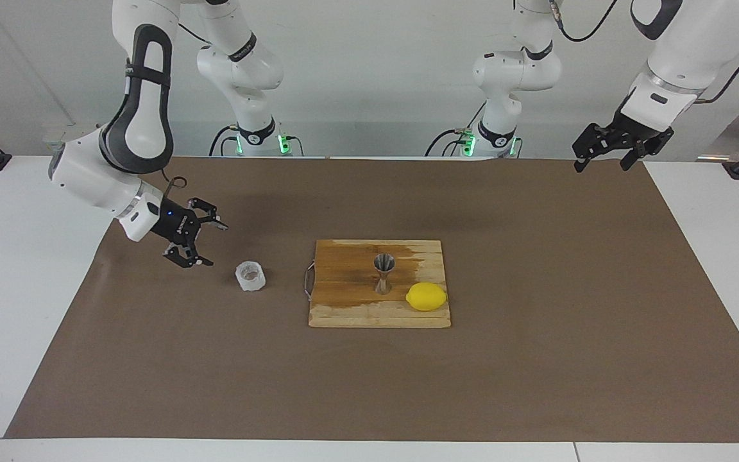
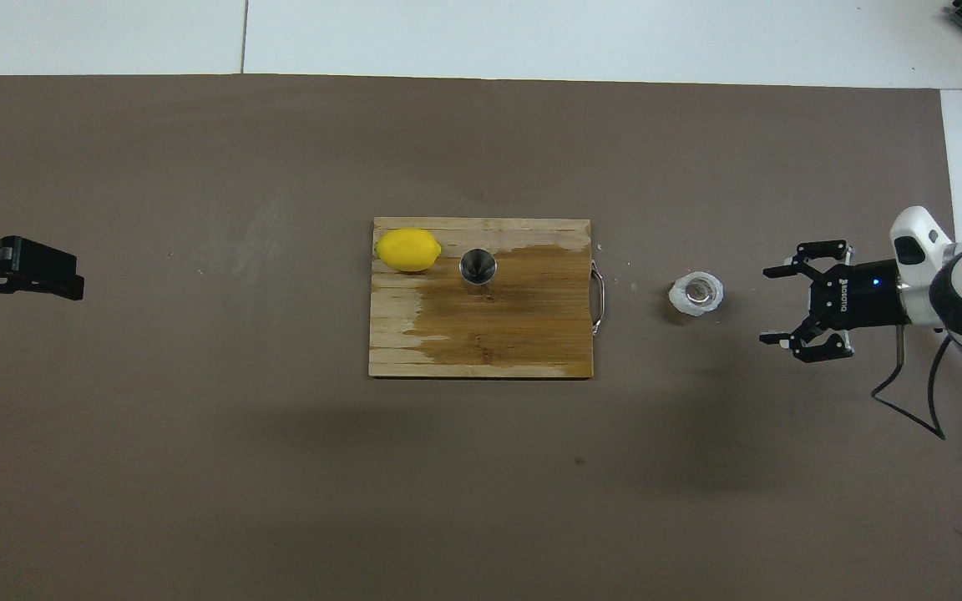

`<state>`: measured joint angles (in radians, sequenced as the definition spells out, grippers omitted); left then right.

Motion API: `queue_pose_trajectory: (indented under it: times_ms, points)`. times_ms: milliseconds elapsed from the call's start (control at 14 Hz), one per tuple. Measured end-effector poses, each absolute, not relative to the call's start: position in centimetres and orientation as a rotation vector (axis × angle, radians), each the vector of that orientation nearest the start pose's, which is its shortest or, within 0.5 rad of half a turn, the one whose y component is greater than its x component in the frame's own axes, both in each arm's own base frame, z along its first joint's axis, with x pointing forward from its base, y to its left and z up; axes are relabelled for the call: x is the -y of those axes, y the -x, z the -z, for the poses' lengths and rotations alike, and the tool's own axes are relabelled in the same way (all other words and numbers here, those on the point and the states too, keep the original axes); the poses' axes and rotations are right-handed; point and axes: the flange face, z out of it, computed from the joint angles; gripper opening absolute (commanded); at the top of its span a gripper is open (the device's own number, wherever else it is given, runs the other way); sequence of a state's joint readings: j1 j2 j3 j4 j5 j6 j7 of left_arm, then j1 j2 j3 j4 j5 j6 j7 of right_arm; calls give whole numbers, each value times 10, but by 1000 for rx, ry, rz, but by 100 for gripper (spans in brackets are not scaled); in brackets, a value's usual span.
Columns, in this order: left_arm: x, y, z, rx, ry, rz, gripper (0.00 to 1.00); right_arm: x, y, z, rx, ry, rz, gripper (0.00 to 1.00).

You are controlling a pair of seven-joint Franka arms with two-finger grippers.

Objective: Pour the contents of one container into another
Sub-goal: 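Close the right gripper around the small white cup, then lift the white cup with the right gripper above the metal cup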

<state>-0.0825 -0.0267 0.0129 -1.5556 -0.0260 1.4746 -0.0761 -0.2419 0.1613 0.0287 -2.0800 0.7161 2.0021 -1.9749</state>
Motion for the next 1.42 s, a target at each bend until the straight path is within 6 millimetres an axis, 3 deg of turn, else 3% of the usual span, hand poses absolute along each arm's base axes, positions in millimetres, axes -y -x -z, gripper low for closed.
queue_pose_trajectory:
  times_ms: [427, 783, 1140, 1211, 1282, 1425]
  points:
    - [42, -535, -638, 2, 3162, -90, 100, 69, -551, -258, 1649, 1806, 807, 100]
    - [41, -535, -638, 5, 3162, -90, 100, 64, -565, -257, 1651, 1781, 872, 100]
    - [41, -535, -638, 5, 3162, -90, 100, 38, -568, -238, 1617, 1735, 919, 100]
    - [41, -535, -638, 5, 3162, -90, 100, 37, -568, -237, 1623, 1730, 919, 81]
    - [41, -535, -638, 5, 3162, -90, 100, 38, -568, -237, 1634, 1730, 924, 50]
    - [41, -535, -638, 5, 3162, -90, 100, 41, -570, -237, 1648, 1756, 929, 10]
